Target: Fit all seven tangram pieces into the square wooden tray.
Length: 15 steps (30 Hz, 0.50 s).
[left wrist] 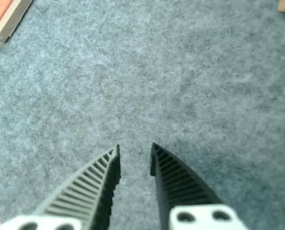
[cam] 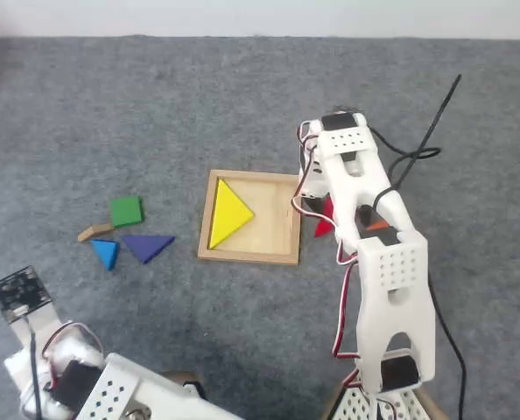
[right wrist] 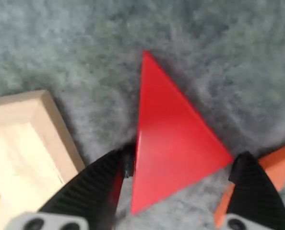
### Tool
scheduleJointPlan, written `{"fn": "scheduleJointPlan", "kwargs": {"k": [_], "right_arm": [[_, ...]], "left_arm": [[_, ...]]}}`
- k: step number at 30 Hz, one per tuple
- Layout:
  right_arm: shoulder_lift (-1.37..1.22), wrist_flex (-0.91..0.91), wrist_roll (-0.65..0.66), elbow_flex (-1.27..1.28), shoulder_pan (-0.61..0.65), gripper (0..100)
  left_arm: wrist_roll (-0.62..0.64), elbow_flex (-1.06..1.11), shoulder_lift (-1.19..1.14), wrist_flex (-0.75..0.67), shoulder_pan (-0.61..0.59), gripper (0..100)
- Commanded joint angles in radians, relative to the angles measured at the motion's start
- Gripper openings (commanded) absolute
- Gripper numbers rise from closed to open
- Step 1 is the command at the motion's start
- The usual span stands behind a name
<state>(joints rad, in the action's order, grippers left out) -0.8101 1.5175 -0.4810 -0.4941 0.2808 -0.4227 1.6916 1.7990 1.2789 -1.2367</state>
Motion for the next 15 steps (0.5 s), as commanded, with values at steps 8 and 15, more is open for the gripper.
{"fn": "scheduleJointPlan", "kwargs": {"k": [8,15], "right_arm": [[-0.027,-0.067,-0.006,-0.006,-0.016,23.2],[-0.025,-0.073,0.032,-0.006,-0.008,20.3]], "left_arm": [[-0.009,-0.008,0.015,0.005,-0.008,10],[-0.009,-0.008,0.015,0.005,-0.008,10]]}}
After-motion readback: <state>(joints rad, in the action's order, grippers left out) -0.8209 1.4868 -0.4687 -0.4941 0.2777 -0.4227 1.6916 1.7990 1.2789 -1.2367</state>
